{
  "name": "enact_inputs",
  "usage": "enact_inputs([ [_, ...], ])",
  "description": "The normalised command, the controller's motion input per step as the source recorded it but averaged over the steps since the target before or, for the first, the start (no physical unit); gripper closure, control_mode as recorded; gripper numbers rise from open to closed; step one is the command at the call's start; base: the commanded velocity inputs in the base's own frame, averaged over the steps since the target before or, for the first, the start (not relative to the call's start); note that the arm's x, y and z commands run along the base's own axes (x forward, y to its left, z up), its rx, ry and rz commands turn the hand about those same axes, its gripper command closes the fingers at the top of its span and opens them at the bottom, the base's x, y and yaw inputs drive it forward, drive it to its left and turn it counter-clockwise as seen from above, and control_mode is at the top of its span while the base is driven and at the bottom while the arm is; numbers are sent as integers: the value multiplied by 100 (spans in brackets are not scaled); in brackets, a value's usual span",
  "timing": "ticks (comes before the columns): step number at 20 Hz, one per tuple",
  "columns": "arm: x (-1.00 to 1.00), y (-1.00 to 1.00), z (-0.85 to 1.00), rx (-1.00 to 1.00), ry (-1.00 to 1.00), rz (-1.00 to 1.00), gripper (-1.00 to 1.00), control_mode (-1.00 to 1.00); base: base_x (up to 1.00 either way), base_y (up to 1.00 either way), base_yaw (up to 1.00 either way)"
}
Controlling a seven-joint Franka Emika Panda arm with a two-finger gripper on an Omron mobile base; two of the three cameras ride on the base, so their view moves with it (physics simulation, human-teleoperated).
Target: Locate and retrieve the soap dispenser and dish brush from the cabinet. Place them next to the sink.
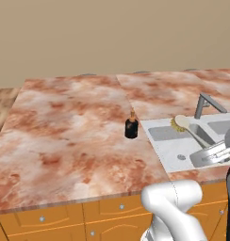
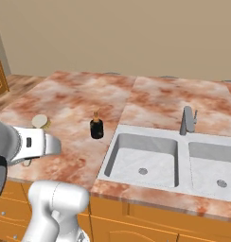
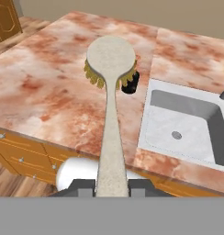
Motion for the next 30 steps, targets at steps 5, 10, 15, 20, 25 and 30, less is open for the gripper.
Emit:
enact_inputs([
  [5,7,1,-10,0,1,0,100,-100,0,0,0],
  [10,49,-1,-45,-1,11,0,100,-100,0,0,0],
  [15,68,1,-46,-1,16,10,100,-100,0,0,0],
  [20,95,0,-55,-7,17,17,100,-100,0,0,0],
  [25,97,-1,-60,-7,21,14,100,-100,0,0,0],
  [30,90,0,-66,0,4,13,100,-100,0,0,0],
])
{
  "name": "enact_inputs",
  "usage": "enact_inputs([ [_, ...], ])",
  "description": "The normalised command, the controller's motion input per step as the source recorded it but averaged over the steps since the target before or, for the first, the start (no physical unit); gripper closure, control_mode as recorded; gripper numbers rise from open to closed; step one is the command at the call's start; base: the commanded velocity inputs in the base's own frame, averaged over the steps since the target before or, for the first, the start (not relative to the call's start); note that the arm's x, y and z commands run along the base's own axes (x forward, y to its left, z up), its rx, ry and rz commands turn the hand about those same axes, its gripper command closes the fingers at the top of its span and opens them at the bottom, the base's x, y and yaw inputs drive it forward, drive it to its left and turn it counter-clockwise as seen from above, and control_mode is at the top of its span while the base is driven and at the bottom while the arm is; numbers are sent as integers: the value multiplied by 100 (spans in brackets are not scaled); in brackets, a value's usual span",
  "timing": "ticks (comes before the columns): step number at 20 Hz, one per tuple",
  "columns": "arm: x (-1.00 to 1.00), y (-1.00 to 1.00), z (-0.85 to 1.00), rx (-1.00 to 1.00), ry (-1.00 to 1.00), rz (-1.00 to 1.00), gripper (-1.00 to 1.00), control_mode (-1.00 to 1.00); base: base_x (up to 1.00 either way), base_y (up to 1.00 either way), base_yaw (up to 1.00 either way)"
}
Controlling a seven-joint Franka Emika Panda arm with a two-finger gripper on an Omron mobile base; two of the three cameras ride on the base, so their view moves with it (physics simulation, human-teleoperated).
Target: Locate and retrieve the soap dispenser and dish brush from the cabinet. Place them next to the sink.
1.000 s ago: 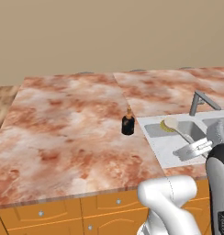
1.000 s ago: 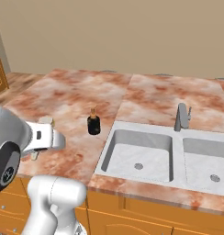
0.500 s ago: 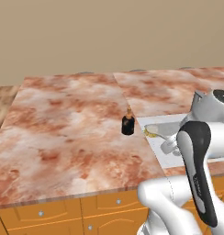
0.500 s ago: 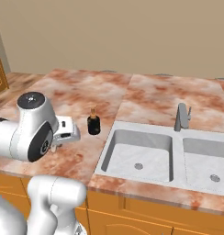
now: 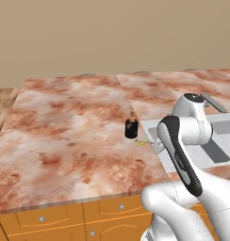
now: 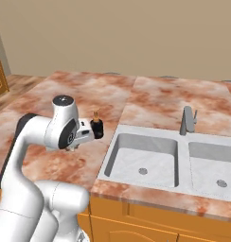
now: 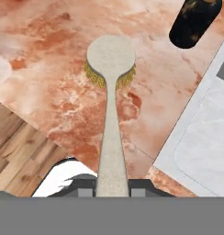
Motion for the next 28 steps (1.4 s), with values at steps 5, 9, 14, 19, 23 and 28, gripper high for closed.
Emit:
enact_inputs([
  [5,59,0,-57,-3,-10,4,100,-100,0,0,0],
  [9,42,0,-63,-9,-17,0,100,-100,0,0,0],
  [14,28,0,-55,-9,-18,0,100,-100,0,0,0],
  [19,40,0,-14,-1,1,0,100,-100,0,0,0],
  [23,54,-1,-22,-1,19,1,100,-100,0,0,0],
  [28,48,-9,-44,-3,13,0,100,-100,0,0,0],
])
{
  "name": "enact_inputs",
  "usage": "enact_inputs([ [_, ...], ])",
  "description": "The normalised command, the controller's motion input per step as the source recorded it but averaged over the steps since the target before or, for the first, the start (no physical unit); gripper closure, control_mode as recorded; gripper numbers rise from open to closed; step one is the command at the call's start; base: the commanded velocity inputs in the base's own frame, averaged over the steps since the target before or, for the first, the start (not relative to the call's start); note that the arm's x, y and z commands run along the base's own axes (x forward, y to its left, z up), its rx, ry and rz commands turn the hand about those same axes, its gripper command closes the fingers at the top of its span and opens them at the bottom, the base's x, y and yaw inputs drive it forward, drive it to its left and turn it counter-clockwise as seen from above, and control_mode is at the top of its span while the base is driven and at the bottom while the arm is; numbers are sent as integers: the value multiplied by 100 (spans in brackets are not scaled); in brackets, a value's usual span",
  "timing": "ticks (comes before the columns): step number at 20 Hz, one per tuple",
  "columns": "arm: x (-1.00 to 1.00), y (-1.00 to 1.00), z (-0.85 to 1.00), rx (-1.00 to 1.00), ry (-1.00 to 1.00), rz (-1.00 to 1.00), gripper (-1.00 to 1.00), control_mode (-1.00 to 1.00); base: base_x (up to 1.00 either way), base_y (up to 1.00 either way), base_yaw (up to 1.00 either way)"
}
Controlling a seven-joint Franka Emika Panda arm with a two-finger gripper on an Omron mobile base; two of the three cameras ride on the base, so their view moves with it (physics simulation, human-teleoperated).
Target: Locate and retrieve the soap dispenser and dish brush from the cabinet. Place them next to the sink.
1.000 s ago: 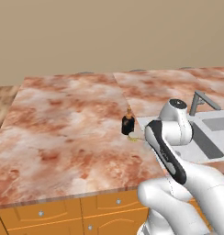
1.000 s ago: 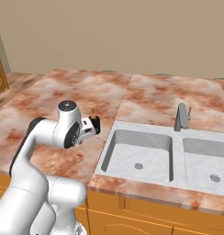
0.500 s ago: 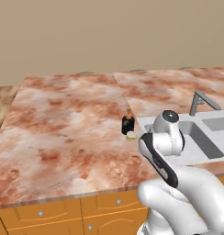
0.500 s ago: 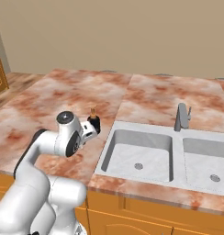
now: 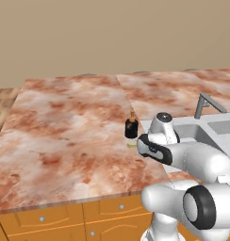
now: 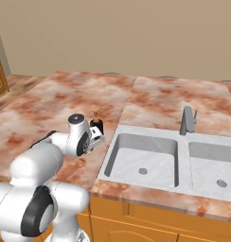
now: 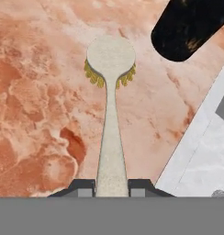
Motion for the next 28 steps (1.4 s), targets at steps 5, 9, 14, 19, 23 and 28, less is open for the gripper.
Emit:
enact_inputs([
  [5,31,-25,-54,0,0,0,100,-100,0,0,0],
  [9,20,-25,-58,1,-6,0,100,-100,0,0,0],
  [14,9,-1,-28,0,-2,1,100,-100,0,0,0],
  [19,0,18,-17,0,0,0,-100,-100,0,0,0],
  [23,0,21,-18,0,0,0,-100,-100,0,0,0],
  [28,0,3,-1,0,3,-3,-100,-100,0,0,0],
])
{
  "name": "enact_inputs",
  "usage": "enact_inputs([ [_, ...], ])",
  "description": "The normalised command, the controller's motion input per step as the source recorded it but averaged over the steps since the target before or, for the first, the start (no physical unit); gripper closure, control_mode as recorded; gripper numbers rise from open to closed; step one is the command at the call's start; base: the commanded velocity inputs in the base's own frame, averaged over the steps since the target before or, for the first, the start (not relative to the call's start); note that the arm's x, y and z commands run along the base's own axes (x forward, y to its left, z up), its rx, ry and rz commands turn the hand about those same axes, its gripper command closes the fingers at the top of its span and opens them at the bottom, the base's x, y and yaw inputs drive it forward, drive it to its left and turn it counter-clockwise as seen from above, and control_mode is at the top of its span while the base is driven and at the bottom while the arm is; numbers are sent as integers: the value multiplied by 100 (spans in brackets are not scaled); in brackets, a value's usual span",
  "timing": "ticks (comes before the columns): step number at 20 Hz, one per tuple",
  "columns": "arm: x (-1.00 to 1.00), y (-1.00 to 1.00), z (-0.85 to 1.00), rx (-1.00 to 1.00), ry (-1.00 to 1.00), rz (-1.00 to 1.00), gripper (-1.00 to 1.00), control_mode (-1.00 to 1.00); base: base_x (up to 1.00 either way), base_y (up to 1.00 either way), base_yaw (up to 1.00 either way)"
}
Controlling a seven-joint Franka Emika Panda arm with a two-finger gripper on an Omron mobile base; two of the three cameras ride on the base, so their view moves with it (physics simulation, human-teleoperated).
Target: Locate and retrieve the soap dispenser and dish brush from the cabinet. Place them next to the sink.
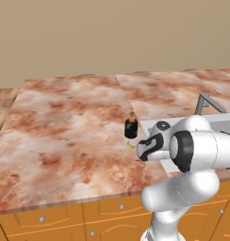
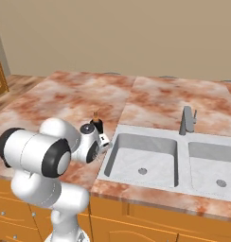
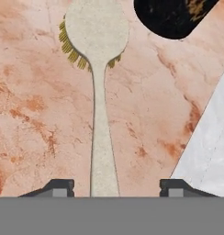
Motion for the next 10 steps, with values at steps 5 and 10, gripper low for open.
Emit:
enact_inputs([
  [5,-13,-3,34,9,9,-4,-100,-100,0,0,0],
  [10,-36,-10,79,19,11,-9,-100,-100,0,0,0],
])
